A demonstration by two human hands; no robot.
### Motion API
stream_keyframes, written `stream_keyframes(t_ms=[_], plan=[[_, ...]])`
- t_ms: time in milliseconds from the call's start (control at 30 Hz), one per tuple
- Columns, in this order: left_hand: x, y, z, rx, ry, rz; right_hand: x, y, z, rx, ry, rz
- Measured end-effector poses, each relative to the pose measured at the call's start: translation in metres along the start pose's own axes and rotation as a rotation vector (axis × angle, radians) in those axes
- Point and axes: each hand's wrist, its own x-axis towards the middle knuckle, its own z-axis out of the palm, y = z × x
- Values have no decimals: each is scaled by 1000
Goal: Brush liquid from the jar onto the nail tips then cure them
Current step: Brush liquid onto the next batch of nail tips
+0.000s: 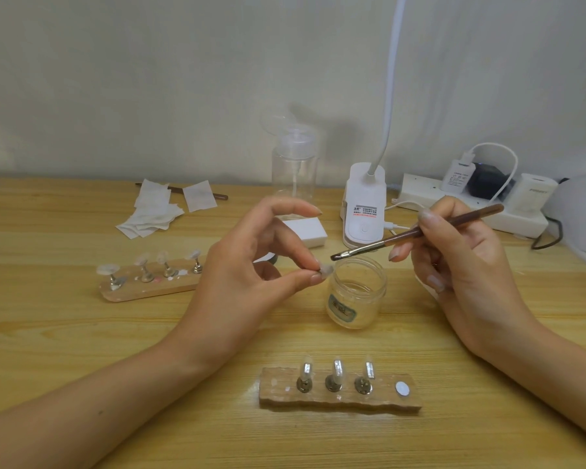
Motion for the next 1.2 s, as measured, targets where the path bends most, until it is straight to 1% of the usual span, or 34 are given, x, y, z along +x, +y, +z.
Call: stream_keyframes(t_ms=[67,133,300,500,567,667,733,933,1100,1133,1200], plan=[[0,0,0,9,0,11,-1,0,2,-5,-48,-17],[0,0,-1,15,-2,20,-1,0,3,-25,-47,-15],[0,0,-1,15,-8,29,1,2,-1,-23,72,19],[0,0,0,20,-8,38,-1,1,2,-14,-70,-11],[0,0,0,28,-11,41,-2,1,2,-27,-48,-1],[0,-1,-1,23,-12,40,0,1,1,-39,47,31],[0,-1,-1,25,-10,41,0,1,-1,-40,82,34],[0,-1,-1,17,-5,38,-2,0,3,-28,-52,-33],[-1,0,0,6,-17,34,0,2,-1,-40,57,5],[-1,0,0,3,-18,32,0,2,-2,-28,54,-3],[-1,0,1,6,-18,28,0,2,-2,-8,-5,-35]])
